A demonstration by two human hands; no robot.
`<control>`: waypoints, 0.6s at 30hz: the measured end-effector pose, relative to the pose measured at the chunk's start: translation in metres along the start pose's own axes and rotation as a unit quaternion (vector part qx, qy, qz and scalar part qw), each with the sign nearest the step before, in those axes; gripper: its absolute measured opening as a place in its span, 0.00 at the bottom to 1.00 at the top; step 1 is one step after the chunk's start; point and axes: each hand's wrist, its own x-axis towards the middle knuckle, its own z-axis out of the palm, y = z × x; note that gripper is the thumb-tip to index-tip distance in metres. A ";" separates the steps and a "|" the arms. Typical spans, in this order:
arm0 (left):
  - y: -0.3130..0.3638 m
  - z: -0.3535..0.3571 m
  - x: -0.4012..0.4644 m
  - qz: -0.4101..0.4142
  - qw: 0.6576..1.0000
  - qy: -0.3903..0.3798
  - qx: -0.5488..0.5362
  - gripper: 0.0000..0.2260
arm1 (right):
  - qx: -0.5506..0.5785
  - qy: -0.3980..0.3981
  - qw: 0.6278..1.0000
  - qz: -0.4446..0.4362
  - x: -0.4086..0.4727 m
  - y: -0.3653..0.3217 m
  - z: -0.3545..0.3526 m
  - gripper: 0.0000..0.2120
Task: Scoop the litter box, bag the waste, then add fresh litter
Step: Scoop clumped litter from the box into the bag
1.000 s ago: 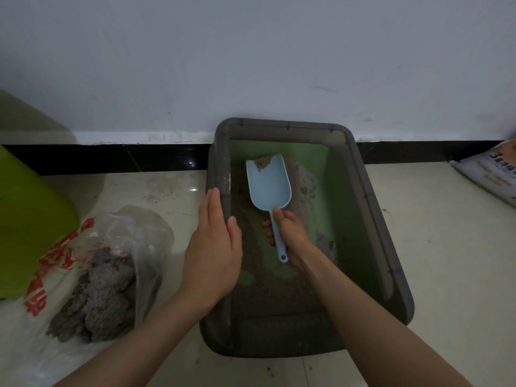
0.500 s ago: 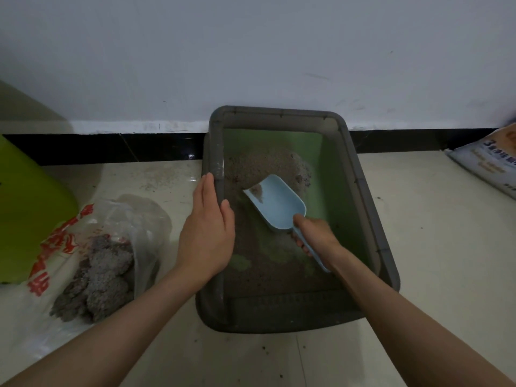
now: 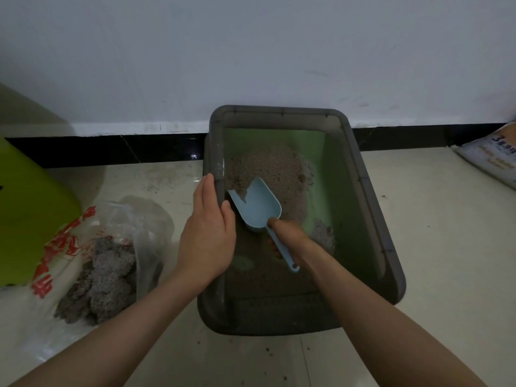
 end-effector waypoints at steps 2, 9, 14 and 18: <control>0.000 0.000 0.000 -0.001 1.000 0.001 -0.001 0.24 | 0.008 -0.006 1.000 0.004 0.004 -0.001 0.006 0.10; -0.001 0.002 0.001 0.000 1.000 0.004 -0.010 0.24 | 0.035 -0.023 0.999 0.002 0.012 -0.009 0.026 0.10; -0.001 0.002 0.000 0.009 1.000 0.008 -0.017 0.24 | 0.051 -0.010 0.999 -0.013 0.018 -0.015 0.036 0.10; -0.003 0.003 0.000 0.023 0.999 0.012 -0.021 0.24 | 0.061 -0.004 0.997 -0.038 0.019 -0.012 0.039 0.11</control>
